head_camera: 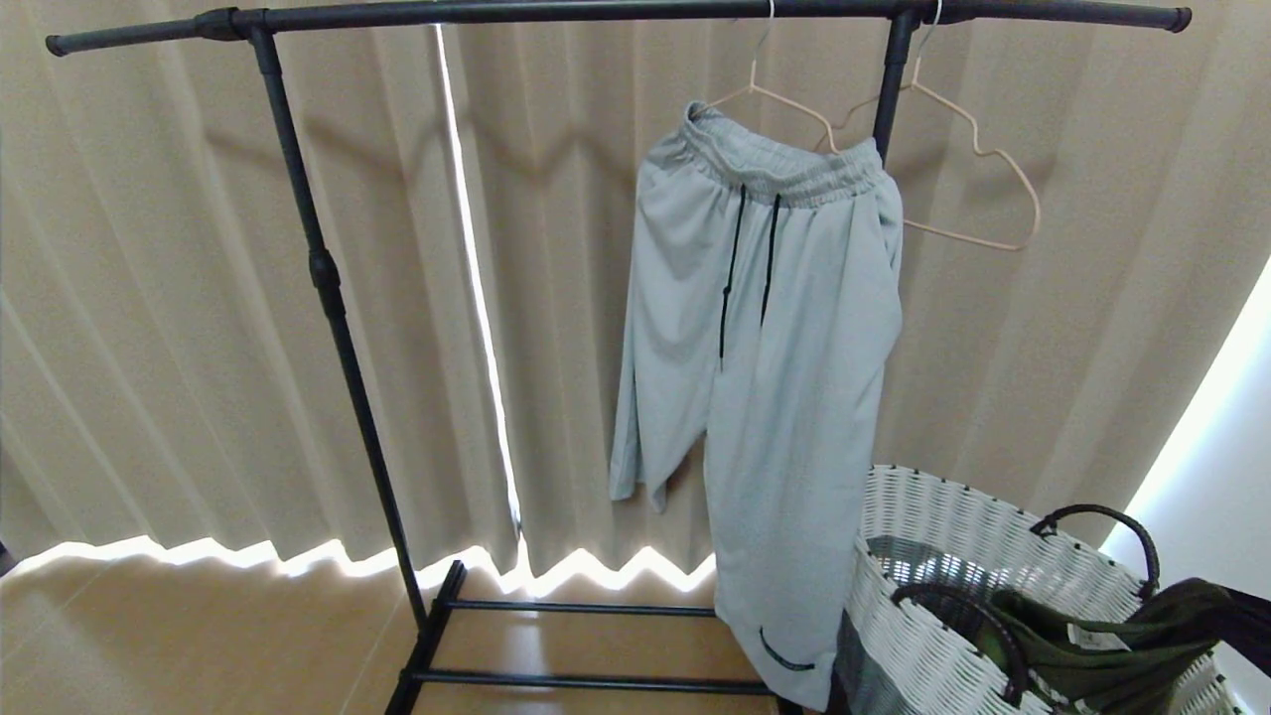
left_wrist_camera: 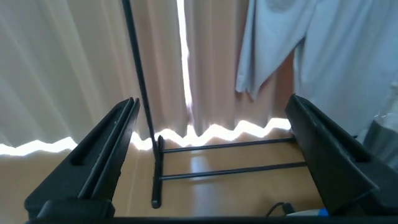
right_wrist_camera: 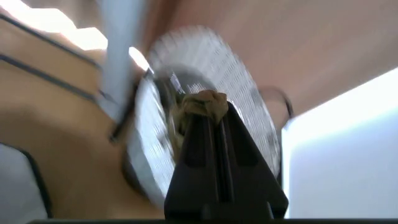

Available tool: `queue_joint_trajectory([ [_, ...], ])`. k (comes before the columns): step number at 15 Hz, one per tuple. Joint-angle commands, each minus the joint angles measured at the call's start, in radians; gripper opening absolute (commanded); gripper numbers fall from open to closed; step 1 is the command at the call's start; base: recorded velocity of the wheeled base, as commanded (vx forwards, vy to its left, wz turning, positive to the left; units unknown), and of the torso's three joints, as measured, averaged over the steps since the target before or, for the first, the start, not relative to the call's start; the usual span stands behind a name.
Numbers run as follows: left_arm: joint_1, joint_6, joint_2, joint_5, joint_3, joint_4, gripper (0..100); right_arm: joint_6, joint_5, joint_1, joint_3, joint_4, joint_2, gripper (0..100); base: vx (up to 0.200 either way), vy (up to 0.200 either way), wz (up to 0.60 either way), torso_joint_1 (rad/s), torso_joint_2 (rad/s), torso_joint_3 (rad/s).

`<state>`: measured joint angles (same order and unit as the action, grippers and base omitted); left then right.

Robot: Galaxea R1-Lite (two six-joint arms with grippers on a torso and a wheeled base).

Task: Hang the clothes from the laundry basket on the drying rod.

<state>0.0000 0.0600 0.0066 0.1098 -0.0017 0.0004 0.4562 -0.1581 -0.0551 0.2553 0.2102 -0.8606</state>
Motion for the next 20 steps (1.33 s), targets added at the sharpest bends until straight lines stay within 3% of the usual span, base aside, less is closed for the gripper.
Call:
queue_joint_trajectory([
  [1,0.000,0.011,0.003,-0.001,0.000,0.001,100,-0.001,-0.064,0.017,0.085,0.000,-0.067,0,0.000,0.000,0.00,0.000,0.00,0.000],
  [2,0.000,0.050,0.001,0.036,0.000,0.001,100,-0.007,-0.098,0.058,0.163,-0.002,-0.110,0,0.000,0.000,0.00,0.000,0.00,0.000],
  [4,0.000,0.060,0.001,0.208,-0.017,-0.016,100,-0.045,-0.103,0.184,0.285,-0.015,-0.175,0,0.000,0.000,0.00,0.000,0.00,0.000],
  [7,-0.008,0.060,0.047,0.367,-0.164,-0.016,100,-0.119,-0.097,0.348,0.409,-0.017,-0.253,0,0.000,0.000,0.00,0.000,0.00,0.000],
  [11,-0.021,0.063,0.417,0.554,-0.393,-0.039,100,-0.126,-0.100,0.541,0.550,-0.015,-0.377,0,0.000,0.000,0.00,0.000,0.00,0.000],
  [13,-0.051,0.061,0.515,0.588,-0.416,-0.077,100,-0.143,-0.100,0.584,0.567,-0.015,-0.397,0,0.000,0.000,0.00,0.000,0.00,0.000],
  [15,-0.202,0.055,0.731,0.597,-0.451,-0.168,100,-0.159,-0.101,0.646,0.579,-0.012,-0.442,0,0.000,0.000,0.00,0.000,0.00,0.000],
  [20,-0.413,0.049,1.060,0.576,-0.520,-0.234,100,-0.160,-0.104,0.730,0.631,-0.002,-0.491,0,0.000,0.000,0.00,0.000,0.00,0.000],
])
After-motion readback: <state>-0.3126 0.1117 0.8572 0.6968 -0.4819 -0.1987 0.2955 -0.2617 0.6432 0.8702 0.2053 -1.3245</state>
